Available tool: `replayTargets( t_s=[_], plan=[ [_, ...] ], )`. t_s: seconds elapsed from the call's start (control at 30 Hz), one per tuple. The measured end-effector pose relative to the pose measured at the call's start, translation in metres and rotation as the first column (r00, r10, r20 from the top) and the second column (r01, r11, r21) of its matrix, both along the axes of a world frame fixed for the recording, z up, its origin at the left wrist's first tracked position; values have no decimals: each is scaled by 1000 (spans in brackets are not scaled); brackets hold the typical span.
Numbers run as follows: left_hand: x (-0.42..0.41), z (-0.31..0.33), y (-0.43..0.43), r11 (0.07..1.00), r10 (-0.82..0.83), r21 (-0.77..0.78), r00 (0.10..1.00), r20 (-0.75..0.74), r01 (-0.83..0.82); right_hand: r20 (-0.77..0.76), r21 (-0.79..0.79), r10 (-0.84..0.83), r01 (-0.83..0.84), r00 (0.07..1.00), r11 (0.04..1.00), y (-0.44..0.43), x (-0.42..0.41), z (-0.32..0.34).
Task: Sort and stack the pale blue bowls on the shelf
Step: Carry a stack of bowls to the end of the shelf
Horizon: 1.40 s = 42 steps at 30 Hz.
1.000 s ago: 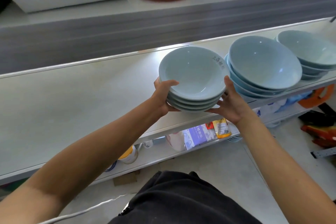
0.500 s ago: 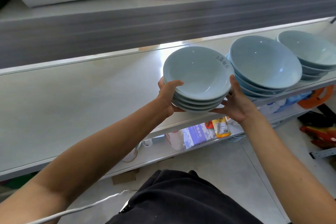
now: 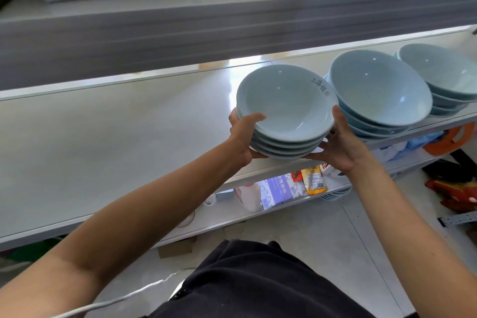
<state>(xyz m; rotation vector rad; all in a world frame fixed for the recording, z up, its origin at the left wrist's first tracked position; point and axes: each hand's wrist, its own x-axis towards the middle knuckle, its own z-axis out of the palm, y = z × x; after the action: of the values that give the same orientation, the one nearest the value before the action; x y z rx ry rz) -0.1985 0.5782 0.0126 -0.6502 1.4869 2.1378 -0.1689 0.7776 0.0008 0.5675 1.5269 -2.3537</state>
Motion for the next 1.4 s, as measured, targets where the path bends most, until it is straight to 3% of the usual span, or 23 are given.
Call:
replayTargets(
  t_s=[0.63,0.73,0.8,0.87,0.9,1.0,1.07,1.17,1.27,1.33,1.4],
  plan=[
    [5,2,-8,993,-108,-54,992,-69,104,-37,62,-184,186,982,981,-29,4,0],
    [7,3,-15,976,-203,-98,973,-110,192,-90,163,-307,318,947,934,-38,16,-3],
    [11,1,-27,929,-295,-280,940,-170,240,-126,331,-410,428,903,841,-51,30,-17],
    [17,-8,-51,790,-398,-580,886,-239,198,-178,554,-452,469,874,688,-71,52,-36],
    [20,-16,-68,669,-464,-728,850,-250,151,-209,670,-399,428,893,607,-83,66,-45],
    [33,-36,-134,220,-626,-975,772,-110,40,-251,852,98,172,963,494,-132,97,-57],
    [46,-41,-178,-3,-623,-999,782,31,37,-290,894,464,64,837,443,-166,91,-51],
    [76,-34,-234,-132,-482,-987,864,147,94,-244,964,761,63,601,259,-212,59,-33],
    [113,-21,-280,-206,-353,-969,914,201,134,-172,971,895,226,412,82,-252,24,-15],
    [141,-13,-307,-269,-289,-951,929,230,152,-76,954,931,299,357,-37,-276,1,-9],
    [164,-8,-333,-288,-207,-941,948,241,176,-10,948,931,301,366,-108,-301,-10,-4]
  ],
)
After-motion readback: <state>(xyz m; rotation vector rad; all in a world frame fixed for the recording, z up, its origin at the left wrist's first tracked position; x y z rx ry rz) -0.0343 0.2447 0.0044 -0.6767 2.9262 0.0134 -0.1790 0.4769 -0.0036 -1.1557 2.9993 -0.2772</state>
